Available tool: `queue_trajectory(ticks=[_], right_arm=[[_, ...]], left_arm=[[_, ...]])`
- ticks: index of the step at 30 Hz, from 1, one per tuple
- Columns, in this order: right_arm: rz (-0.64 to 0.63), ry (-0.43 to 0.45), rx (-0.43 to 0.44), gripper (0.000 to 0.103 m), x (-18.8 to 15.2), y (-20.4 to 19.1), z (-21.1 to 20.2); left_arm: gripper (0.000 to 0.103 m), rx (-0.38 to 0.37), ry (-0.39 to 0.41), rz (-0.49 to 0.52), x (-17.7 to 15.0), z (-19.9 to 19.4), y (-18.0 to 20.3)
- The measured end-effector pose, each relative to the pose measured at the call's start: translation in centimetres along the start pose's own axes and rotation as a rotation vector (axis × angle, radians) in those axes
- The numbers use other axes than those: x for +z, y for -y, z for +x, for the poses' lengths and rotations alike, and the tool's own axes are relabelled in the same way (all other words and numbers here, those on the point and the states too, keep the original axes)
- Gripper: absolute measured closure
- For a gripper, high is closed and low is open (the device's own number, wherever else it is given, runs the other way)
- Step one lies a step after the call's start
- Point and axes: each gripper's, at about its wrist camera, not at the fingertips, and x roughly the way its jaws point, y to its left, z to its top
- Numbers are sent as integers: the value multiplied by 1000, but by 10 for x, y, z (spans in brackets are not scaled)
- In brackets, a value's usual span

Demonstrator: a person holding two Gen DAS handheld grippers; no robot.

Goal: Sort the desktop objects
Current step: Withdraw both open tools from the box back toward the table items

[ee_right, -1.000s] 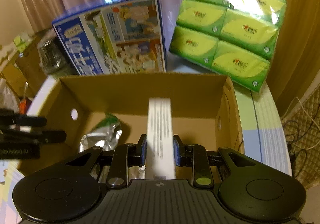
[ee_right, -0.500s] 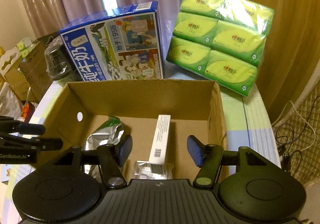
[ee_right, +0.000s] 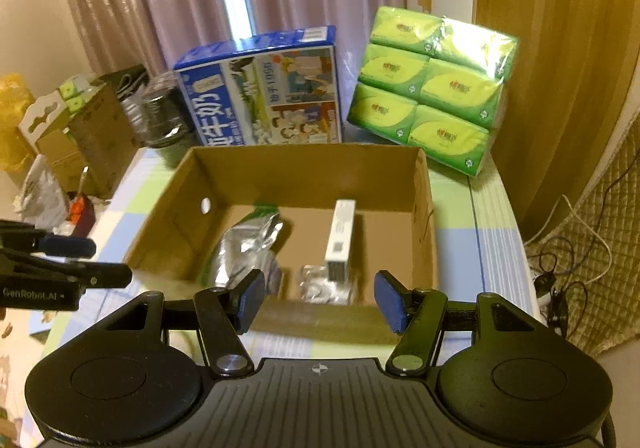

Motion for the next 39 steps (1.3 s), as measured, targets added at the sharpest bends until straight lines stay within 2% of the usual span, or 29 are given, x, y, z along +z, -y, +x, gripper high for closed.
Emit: queue_trajectory(ticks=[9, 13, 21, 26, 31, 34, 39], right_arm=[[8, 15, 21, 45, -37, -10, -51], [5, 25, 20, 44, -58, -15, -69], [44, 46, 25, 43, -115, -23, -97], [81, 60, 12, 42, -149, -21, -108], [140, 71, 5, 26, -187, -16, -117], [147, 59, -9, 23, -209, -13, -120], [187, 45, -12, 21, -235, -9, -121]], left_arm=[[43, -9, 16, -22, -45, -56, 6], [38, -14, 30, -55, -68, -75, 5], [27, 1, 54, -103, -121, -96, 10], [23, 10, 78, -129, -153, -105, 19], [15, 38, 113, -136, -180, -110, 29], [14, 79, 127, -125, -197, -110, 34], [10, 74, 121, -170, -223, -108, 35]])
